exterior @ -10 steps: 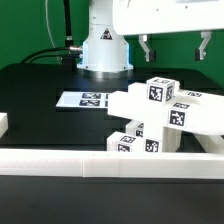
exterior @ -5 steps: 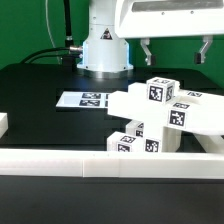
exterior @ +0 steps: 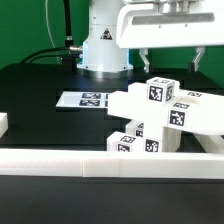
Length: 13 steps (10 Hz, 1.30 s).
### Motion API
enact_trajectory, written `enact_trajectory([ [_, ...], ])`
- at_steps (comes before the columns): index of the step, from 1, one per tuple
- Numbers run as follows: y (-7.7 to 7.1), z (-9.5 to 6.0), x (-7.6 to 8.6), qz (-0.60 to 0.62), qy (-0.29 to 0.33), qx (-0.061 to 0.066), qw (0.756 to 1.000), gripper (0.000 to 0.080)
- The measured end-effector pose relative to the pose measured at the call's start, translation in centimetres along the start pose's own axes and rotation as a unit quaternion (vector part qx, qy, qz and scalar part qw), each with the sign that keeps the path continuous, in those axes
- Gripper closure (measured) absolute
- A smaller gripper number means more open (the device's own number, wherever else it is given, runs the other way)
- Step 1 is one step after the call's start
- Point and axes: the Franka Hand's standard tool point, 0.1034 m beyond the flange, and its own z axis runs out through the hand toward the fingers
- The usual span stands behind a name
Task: Assemble chair
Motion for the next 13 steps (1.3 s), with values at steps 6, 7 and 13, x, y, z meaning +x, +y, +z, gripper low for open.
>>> enact_trajectory([
  [6,0.0,0.4,-0.6,0.0,0.006,0.0,1.0,0.015],
  [7,-0.1,1.1,-2.0,-0.002,0.007,-0.002,1.0,0.015],
  [13,0.6,2.3,-3.4,-0.017,0.01,-0.006,1.0,0.015],
])
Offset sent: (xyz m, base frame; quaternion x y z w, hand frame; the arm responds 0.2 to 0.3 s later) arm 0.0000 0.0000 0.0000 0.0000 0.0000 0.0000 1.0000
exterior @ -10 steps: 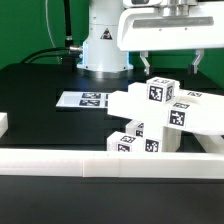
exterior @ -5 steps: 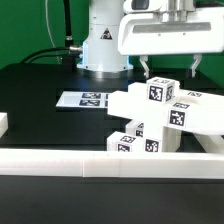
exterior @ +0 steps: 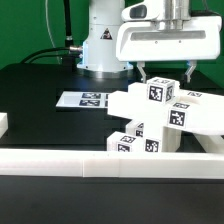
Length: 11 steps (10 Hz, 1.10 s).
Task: Assemble chair
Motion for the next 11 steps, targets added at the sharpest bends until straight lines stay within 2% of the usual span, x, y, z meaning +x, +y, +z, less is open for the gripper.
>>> enact_trajectory([
  [3,0.7,2.0,-1.0,-0.003,0.003,-0.006,1.0,0.015],
  [5,0.6,2.0,-1.1,-0.003,-0.01,-0.006,1.0,0.015],
  [7,0.7,2.2,-1.6,-0.003,-0.055,-0.009,0.998,0.015],
  [9,1.1,2.4,-0.7,-0.01,-0.091,-0.009,0.996,0.015],
  [11,1.1,2.5,-0.7,-0.011,-0.088,-0.009,0.996,0.015],
])
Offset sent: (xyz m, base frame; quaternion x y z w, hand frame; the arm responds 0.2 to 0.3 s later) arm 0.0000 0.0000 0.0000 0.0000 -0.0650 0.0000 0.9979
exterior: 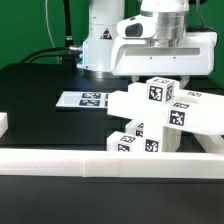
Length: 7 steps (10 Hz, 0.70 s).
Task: Assemble chair
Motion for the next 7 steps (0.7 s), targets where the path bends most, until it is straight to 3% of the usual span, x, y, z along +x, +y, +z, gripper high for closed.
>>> enact_trajectory([
  [7,-0.6,1.8,0.5,-0.006,0.011,-0.003,1.0,0.015],
])
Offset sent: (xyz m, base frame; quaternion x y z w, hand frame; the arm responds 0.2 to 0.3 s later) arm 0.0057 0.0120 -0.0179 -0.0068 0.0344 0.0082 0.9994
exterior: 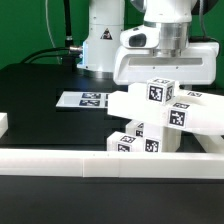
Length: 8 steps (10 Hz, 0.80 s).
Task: Assemble chair
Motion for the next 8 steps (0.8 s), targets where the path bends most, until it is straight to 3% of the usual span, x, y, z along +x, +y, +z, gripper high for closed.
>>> enact_trajectory([
  [3,0.0,0.0,0.0,0.0,0.0,0.0,1.0,0.015],
  [8,0.6,1.4,-0.1,0.003,-0.007,-0.004,1.0,0.015],
])
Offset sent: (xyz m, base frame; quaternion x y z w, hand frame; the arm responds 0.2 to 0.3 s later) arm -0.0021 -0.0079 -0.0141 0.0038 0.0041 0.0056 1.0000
